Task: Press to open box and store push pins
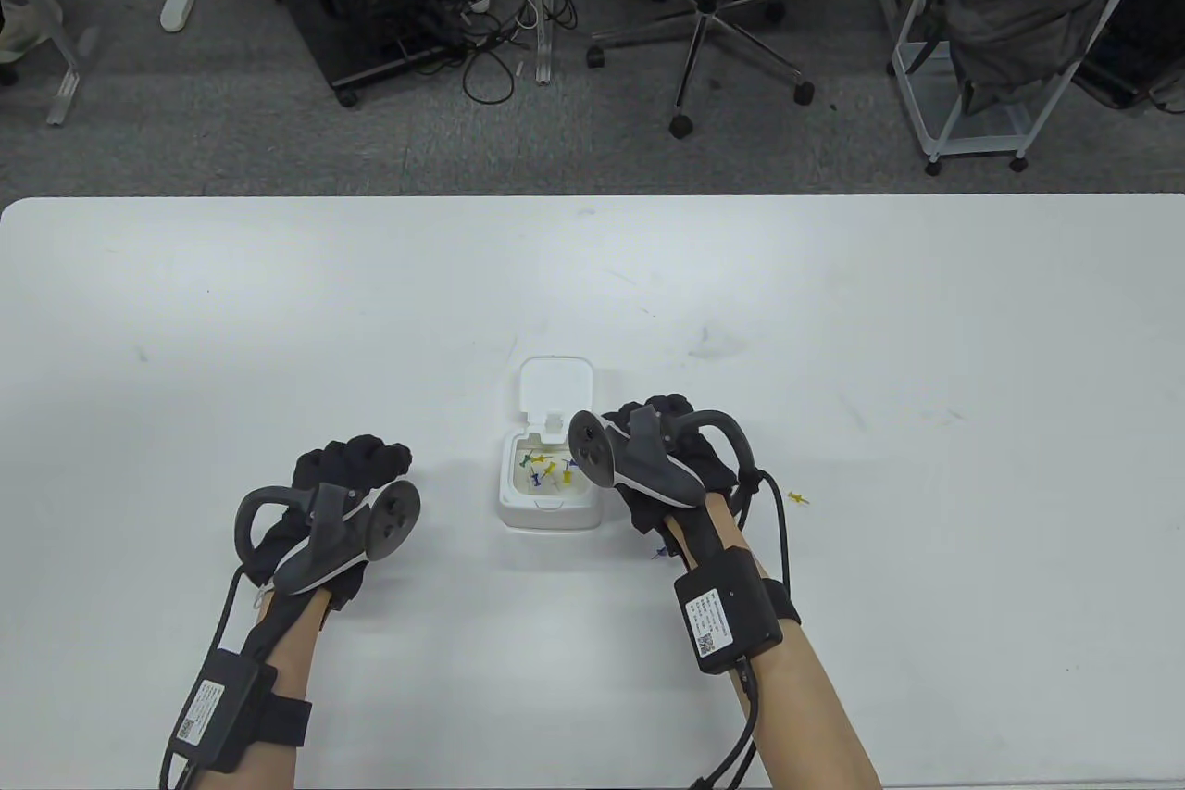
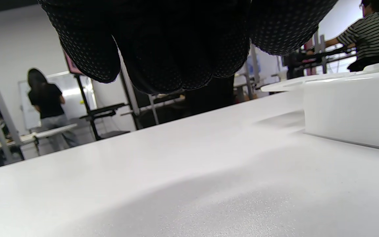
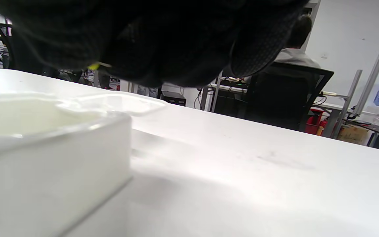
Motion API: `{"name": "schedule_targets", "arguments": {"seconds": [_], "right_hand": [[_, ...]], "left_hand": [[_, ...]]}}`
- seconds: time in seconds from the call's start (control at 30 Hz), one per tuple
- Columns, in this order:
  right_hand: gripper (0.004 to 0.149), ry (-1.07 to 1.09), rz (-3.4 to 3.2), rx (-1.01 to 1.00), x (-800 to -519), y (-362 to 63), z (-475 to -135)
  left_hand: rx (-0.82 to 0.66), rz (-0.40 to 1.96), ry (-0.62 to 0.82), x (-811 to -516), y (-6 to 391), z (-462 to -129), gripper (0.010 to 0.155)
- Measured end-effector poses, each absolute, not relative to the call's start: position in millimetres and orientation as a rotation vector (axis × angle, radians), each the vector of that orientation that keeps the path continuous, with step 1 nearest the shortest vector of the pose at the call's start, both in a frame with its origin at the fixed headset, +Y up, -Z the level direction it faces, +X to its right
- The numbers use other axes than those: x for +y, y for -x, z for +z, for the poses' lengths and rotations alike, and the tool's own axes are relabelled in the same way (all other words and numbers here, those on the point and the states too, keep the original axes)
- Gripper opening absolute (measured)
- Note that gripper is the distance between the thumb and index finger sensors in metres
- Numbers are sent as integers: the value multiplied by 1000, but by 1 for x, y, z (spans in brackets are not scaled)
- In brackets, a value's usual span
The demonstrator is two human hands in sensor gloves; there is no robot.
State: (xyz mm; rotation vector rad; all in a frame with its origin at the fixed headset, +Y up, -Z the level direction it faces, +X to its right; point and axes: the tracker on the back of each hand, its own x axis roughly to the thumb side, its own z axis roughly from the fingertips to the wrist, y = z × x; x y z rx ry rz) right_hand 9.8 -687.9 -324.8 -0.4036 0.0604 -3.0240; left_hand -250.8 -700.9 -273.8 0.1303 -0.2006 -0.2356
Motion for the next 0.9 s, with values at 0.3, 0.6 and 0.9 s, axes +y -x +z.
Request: {"name": "schedule_targets", "arguments": {"seconds": [0.3, 0.6, 0.9], "right_hand": [[41, 499, -2993, 82, -685, 19, -323], [45, 487, -2986, 74, -690, 23, -324], [48, 478, -3002, 72, -685, 4, -316]], "left_hand": [[-201, -237, -130, -701, 251, -274, 50], [-200, -233, -137, -702, 252, -274, 50], [-201, -230, -134, -703, 252, -274, 51]]}}
